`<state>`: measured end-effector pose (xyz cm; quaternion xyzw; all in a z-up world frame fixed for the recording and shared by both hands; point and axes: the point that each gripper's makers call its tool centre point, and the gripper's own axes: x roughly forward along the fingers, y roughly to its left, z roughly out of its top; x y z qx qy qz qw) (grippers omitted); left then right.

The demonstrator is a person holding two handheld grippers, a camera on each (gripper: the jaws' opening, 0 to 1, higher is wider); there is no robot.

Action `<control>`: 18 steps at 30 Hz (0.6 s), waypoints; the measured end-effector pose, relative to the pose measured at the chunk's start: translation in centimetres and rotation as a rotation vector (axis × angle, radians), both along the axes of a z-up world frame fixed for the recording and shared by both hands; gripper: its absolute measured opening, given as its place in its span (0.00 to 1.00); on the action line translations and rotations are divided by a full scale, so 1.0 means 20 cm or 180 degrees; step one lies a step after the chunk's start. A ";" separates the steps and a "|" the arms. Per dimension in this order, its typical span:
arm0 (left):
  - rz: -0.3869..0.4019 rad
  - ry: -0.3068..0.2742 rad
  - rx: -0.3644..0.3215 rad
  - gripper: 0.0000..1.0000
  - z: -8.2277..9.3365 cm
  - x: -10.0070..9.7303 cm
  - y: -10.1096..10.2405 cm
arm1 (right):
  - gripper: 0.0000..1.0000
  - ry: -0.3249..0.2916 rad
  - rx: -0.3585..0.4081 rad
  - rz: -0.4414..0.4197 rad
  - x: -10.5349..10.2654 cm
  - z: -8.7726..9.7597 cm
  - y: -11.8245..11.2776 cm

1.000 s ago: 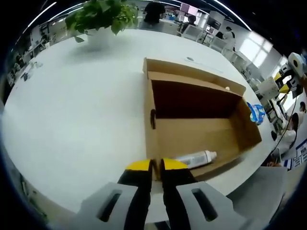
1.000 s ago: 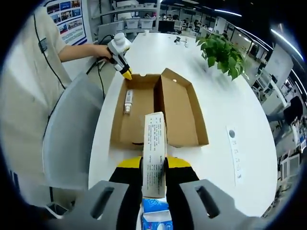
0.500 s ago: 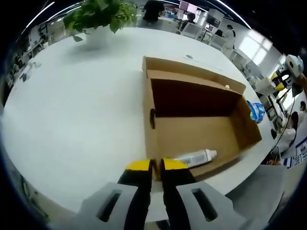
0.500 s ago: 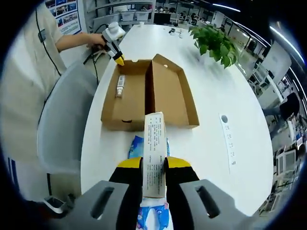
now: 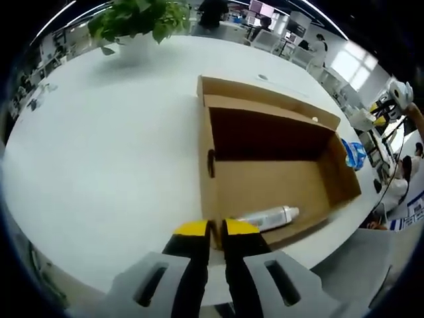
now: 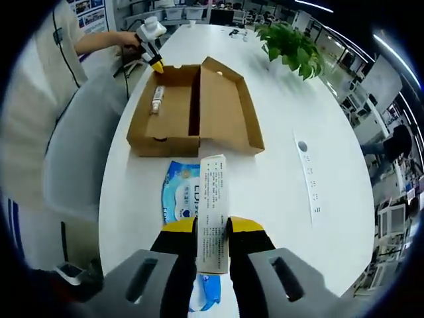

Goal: Operate the shoe box by opening the lid, removing the specified soft item, and placing it in the target area until the item is outside and the box remains undamaged.

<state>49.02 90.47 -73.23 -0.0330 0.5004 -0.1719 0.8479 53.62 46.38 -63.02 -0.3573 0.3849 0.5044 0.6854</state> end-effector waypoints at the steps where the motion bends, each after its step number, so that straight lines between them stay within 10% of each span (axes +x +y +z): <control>1: 0.0000 0.0005 -0.0001 0.04 0.00 0.00 0.00 | 0.15 0.0000 -0.0005 -0.0006 0.01 -0.01 -0.01; 18: -0.0068 0.0004 0.0021 0.05 0.00 0.00 0.00 | 0.15 0.0065 -0.0231 -0.0148 0.12 -0.19 -0.30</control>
